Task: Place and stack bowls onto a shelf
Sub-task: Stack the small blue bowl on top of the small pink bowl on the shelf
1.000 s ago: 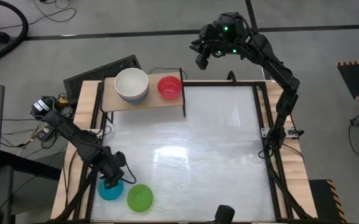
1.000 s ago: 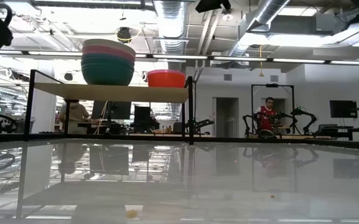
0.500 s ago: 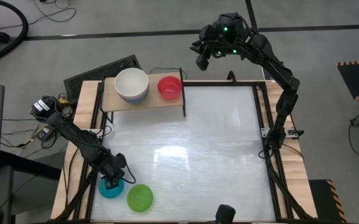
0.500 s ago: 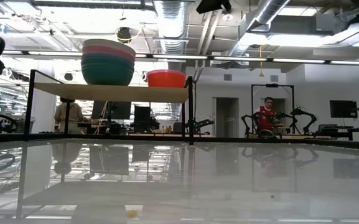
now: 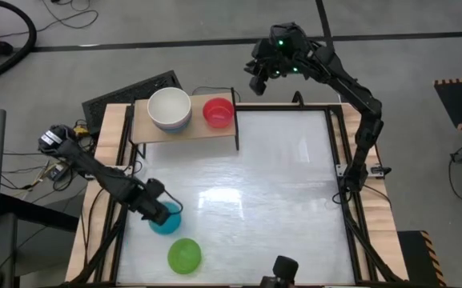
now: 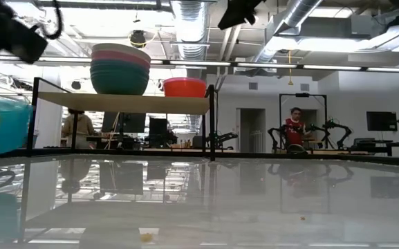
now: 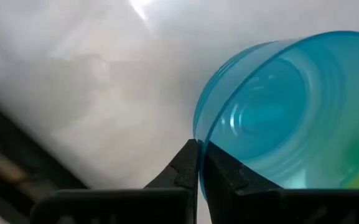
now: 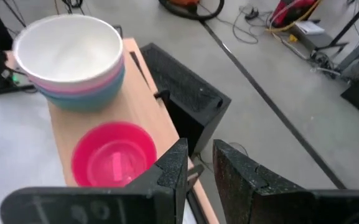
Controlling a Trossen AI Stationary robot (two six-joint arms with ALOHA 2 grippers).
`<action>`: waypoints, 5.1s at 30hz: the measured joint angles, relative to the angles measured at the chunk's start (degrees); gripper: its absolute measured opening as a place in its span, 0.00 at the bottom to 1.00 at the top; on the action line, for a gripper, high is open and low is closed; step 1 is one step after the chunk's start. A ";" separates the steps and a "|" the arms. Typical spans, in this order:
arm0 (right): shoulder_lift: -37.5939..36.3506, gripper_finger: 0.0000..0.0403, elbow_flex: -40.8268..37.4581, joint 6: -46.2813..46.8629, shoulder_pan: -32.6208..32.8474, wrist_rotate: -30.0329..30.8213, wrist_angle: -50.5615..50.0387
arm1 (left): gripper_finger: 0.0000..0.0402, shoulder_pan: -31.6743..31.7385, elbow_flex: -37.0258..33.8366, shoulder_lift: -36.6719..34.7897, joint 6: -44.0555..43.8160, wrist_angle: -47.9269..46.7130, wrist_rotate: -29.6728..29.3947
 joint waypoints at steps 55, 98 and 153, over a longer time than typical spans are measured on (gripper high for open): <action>7.50 0.25 -8.11 5.21 -1.08 -13.35 33.43 | 0.00 23.31 52.90 -6.71 74.27 8.69 -76.27; 4.74 0.55 -8.14 -4.92 11.57 -1.58 42.05 | 0.00 33.44 52.83 8.03 88.14 10.57 -72.17; 5.42 0.06 -8.03 -4.06 11.78 8.41 38.84 | 0.12 37.43 52.87 7.82 100.77 19.09 -55.57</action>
